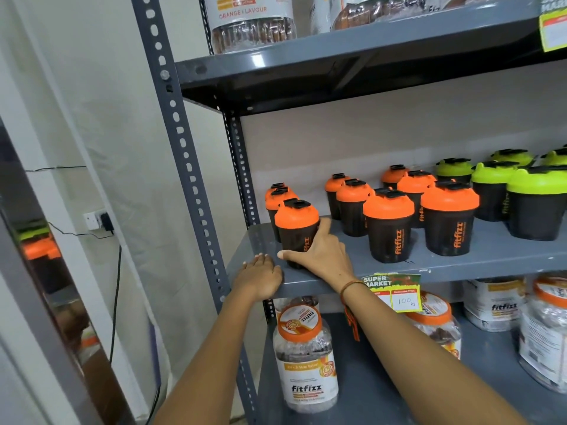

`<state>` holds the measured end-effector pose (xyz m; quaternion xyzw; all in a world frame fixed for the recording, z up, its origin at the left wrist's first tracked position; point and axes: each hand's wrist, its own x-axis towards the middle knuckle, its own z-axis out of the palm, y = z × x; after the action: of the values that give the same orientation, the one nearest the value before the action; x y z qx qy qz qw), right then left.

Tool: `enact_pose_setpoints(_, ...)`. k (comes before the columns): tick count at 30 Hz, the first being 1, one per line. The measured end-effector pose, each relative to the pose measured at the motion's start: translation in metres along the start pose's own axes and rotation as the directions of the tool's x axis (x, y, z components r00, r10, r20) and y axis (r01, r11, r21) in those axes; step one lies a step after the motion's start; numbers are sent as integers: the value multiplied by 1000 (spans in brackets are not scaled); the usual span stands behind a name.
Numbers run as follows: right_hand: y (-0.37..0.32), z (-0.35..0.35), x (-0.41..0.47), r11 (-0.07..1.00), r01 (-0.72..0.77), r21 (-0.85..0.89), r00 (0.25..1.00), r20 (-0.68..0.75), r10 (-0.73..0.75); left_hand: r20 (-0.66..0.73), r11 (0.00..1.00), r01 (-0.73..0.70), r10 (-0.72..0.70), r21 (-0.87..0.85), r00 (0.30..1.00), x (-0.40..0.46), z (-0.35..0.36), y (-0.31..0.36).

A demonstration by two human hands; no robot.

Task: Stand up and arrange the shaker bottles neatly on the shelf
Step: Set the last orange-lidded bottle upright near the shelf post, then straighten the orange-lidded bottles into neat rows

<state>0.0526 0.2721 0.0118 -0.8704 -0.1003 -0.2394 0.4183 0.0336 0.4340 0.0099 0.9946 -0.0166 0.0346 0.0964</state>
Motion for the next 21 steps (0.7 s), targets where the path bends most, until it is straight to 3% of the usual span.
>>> enact_pose_setpoints(5,-1,-6,0,999,14,44,998,61,-16,-13,998,12,-13,-63,1000,-1,0,0)
enact_pose_setpoints(8,1,-15,-15,986,50,157,999,-8,-50,-28,969,62,-71,-241,997,-5,-2,4)
enact_pose_setpoints(10,9,-24,-31,958,183,219,966,-223,-134,-4,853,104,-124,-512,992,-10,-9,4)
enact_pose_setpoints(12,22,-40,-45,930,327,168,839,-506,-203,56,625,118,-118,-772,991,-15,-16,2)
enact_pose_setpoints(13,29,-50,-49,927,348,141,768,-609,-196,48,524,93,-99,-846,994,-16,-19,1)
enact_pose_setpoints(15,42,-69,-50,949,291,122,698,-706,-124,-28,426,7,-76,-905,997,-17,-20,4)
enact_pose_setpoints(21,67,-88,-39,997,38,64,870,-493,-1,-144,501,-58,-135,-863,980,0,-6,31)
